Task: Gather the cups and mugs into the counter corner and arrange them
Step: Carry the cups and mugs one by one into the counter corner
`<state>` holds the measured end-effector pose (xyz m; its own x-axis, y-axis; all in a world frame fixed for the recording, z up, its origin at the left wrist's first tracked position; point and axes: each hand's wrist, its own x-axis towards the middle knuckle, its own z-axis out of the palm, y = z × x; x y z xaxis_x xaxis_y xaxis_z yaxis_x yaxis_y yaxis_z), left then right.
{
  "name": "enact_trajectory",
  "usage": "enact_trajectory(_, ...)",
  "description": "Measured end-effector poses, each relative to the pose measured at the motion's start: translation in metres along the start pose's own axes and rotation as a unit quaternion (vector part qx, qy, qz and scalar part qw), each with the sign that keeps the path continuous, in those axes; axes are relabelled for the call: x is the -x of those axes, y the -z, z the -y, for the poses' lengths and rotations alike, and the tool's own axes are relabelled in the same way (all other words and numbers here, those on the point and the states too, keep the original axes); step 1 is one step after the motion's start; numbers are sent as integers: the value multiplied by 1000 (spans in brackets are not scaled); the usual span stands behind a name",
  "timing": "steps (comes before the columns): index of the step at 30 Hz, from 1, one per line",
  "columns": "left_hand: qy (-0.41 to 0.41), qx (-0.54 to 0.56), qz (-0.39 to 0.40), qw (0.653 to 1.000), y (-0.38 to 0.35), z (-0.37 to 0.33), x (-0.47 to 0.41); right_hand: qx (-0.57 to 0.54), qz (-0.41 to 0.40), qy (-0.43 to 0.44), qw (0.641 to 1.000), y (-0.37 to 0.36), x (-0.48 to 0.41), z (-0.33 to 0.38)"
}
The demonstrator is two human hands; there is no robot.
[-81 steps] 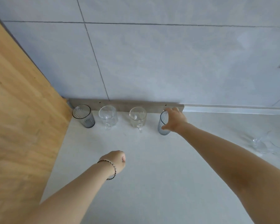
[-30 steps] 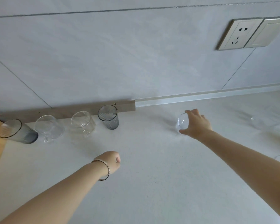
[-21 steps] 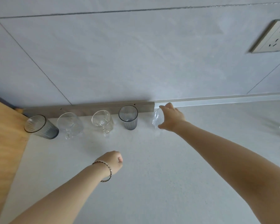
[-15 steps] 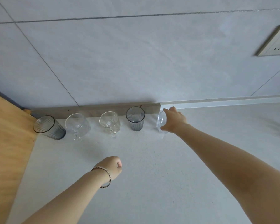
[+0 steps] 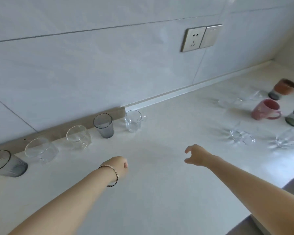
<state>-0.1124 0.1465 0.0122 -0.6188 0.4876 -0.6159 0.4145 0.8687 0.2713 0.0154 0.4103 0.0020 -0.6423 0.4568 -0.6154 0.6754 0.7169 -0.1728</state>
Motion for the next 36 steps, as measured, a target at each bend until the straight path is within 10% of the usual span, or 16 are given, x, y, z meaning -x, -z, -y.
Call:
enact_trajectory(16, -2, 3, -27, 1000, -47, -209, -41, -86, -138, -59, 985, 112, -49, -230)
enact_trajectory(36, 139, 71, -31, 987, -57, -171, -20, 89, -58, 84, 991, 111, -66, -176)
